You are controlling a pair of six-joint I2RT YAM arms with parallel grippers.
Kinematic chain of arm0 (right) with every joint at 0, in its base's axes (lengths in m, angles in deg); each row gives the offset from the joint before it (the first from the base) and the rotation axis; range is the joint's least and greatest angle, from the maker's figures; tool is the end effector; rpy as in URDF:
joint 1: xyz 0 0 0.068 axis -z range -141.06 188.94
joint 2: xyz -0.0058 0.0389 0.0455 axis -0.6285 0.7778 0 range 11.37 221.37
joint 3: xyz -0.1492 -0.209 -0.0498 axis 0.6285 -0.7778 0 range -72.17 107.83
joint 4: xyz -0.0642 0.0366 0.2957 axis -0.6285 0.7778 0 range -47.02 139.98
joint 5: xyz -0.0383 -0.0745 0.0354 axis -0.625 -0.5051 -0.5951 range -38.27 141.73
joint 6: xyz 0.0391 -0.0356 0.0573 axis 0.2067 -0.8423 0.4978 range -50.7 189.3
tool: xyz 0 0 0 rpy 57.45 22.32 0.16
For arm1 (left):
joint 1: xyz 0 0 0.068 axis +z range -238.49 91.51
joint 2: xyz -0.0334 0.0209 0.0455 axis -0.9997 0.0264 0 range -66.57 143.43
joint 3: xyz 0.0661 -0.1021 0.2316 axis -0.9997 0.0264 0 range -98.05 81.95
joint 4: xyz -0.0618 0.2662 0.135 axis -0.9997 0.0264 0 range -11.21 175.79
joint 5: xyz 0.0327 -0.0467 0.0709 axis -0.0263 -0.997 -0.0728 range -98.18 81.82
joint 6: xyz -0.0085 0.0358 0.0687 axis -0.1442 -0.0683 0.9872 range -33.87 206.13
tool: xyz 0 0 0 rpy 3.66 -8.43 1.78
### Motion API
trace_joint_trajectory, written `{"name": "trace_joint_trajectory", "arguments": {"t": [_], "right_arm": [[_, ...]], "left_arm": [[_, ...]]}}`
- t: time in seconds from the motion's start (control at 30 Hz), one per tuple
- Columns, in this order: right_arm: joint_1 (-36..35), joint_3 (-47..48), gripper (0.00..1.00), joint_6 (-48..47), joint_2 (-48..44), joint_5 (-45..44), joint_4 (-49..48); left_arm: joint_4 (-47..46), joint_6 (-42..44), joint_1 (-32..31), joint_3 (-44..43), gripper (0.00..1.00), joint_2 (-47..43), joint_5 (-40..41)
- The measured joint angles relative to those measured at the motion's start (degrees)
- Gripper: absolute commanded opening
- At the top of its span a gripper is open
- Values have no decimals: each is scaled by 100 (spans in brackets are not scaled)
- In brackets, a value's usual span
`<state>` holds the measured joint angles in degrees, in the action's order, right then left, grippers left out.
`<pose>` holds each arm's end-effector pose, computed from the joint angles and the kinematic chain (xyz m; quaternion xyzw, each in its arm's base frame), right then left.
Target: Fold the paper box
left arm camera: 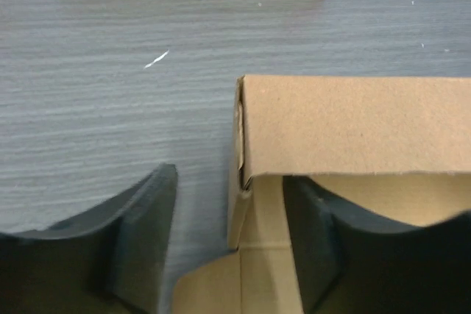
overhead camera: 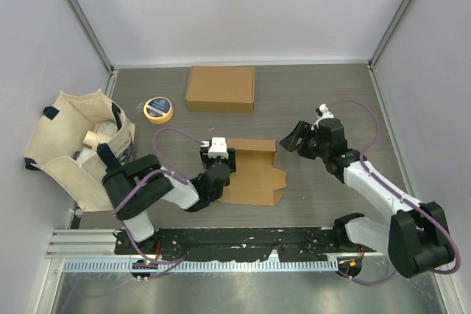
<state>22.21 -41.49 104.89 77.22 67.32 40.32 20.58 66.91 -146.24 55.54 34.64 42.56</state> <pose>0.2873 0.1051 0.1510 0.0780 0.8676 0.3168 0.3752 0.2116 -0.2386 0.0631 -0.0028 0.7683 -0.0673 0.6366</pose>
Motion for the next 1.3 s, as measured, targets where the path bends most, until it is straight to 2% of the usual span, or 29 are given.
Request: {"name": "trace_joint_trajectory", "arguments": {"t": [0.07, 0.13, 0.2, 0.33, 0.47, 0.57, 0.6, 0.67, 0.7, 0.8, 0.9, 1.0, 1.23, 1.27, 1.3], "right_arm": [[4, 345, 70, -116, -203, -509, 868], [9, 603, 70, -170, -302, -820, 1554], [22, 684, 65, -212, -400, -946, 2118], [-138, 479, 61, -175, -466, -376, 2955], [-815, 122, 61, 243, -560, 31, 3178], [-1287, -369, 56, 693, -688, 249, 2848], [-1392, -527, 51, 841, -693, 260, 2715], [-1530, -728, 43, 1093, -627, 243, 2522], [-1561, -793, 30, 1198, -568, 225, 2391], [-1582, -918, 1, 1508, -422, 210, 2055], [-1582, -896, 1, 1779, -446, 258, 1971], [-1482, -837, 1, 1945, -610, 422, 2050], [-1025, -662, 1, 2050, -684, 1283, 2310], [-1008, -619, 1, 2050, -682, 1416, 2369], [-1003, -568, 1, 2050, -671, 1539, 2424]], "left_arm": [[435, -219, -4, 118, 75, -450, -87], [1117, -540, -7, 197, 76, -1198, -199], [1814, -828, -9, 190, 75, -1952, -380], [3528, -1451, -9, 24, 74, -3504, -1191], [4693, -1700, 15, -44, 73, -4710, -2448], [5423, -1707, 28, -264, 74, -5174, -3504], [5574, -1652, 28, -343, 75, -5222, -3866], [5853, -1453, -17, -535, 84, -5165, -4444], [5971, -1329, -87, -621, 85, -5066, -4559], [6487, -684, -682, -1182, 95, -4343, -4544], [6675, 332, -1611, -1709, 99, -3344, -4122], [6614, 1432, -2310, -1687, 100, -2741, -3665], [6249, 3285, -2566, -1589, 99, -1773, -2699], [6170, 3486, -2577, -1611, 97, -1602, -2503], [6065, 3676, -2577, -1639, 91, -1419, -2332]]}}
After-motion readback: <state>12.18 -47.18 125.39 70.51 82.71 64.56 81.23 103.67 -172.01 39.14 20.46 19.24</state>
